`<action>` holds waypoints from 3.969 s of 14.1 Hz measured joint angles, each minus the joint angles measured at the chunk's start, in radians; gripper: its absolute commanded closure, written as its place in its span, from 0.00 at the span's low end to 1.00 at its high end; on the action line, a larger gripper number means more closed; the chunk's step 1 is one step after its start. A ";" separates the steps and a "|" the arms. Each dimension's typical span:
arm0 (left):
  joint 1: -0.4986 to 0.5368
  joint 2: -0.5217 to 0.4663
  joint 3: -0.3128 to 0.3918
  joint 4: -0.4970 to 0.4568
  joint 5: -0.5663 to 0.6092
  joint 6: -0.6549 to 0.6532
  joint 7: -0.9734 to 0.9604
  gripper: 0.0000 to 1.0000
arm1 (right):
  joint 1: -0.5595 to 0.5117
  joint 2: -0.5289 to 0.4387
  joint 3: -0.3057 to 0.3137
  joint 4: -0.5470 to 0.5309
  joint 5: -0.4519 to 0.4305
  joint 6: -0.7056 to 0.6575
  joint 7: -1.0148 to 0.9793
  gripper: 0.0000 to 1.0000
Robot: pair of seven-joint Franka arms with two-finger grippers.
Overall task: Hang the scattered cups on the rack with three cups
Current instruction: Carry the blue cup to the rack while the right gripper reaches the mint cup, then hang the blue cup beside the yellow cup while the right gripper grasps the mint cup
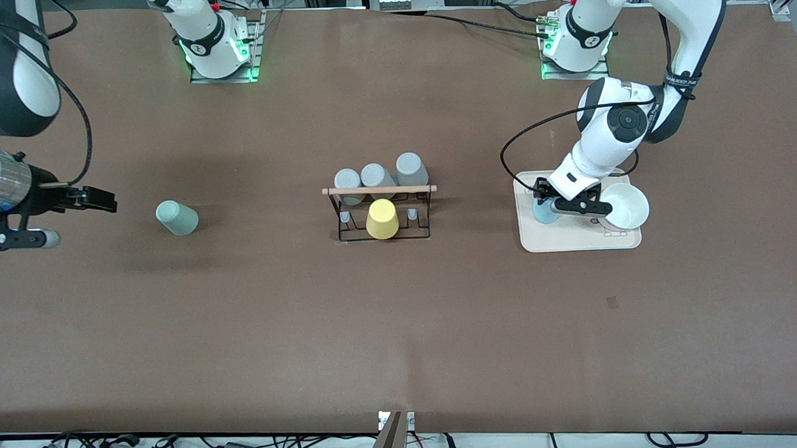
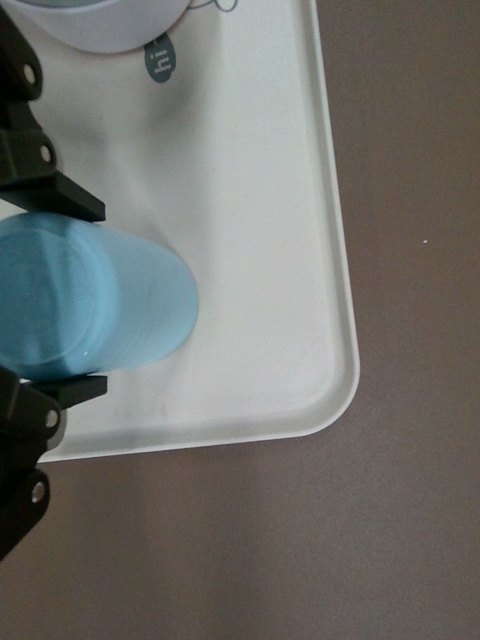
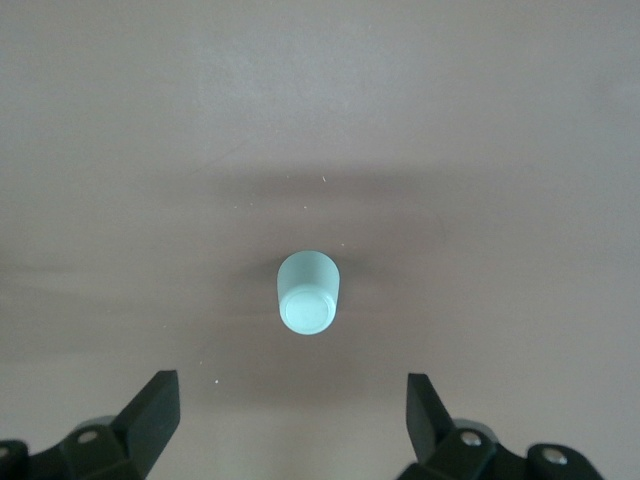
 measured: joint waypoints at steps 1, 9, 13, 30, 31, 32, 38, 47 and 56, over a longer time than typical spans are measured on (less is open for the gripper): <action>0.002 0.000 0.000 0.001 0.000 0.000 0.000 0.68 | 0.001 0.001 0.000 -0.018 0.000 0.012 0.000 0.00; -0.017 -0.071 -0.019 0.364 0.003 -0.435 0.000 0.68 | 0.014 0.012 0.001 -0.094 0.000 0.064 0.000 0.00; -0.138 0.028 -0.030 0.643 0.003 -0.577 -0.170 0.68 | 0.015 0.044 0.001 -0.107 0.000 0.065 0.000 0.00; -0.420 0.281 -0.030 0.926 0.050 -0.587 -0.894 0.69 | -0.002 0.153 -0.006 -0.353 -0.006 0.442 -0.046 0.00; -0.420 0.285 -0.030 0.926 0.061 -0.587 -0.899 0.69 | -0.003 0.153 -0.006 -0.360 -0.006 0.442 -0.046 0.00; -0.420 0.291 -0.030 0.926 0.064 -0.587 -0.900 0.69 | -0.004 0.153 -0.006 -0.370 -0.006 0.442 -0.046 0.00; -0.440 0.307 -0.030 0.927 0.065 -0.586 -0.903 0.69 | -0.007 0.177 -0.006 -0.408 -0.007 0.445 -0.051 0.00; -0.473 0.338 -0.030 0.927 0.067 -0.561 -0.903 0.70 | -0.011 0.185 -0.006 -0.408 -0.007 0.448 -0.061 0.00; -0.485 0.380 -0.030 0.927 0.102 -0.543 -0.904 0.63 | -0.013 0.189 -0.007 -0.408 -0.007 0.447 -0.064 0.20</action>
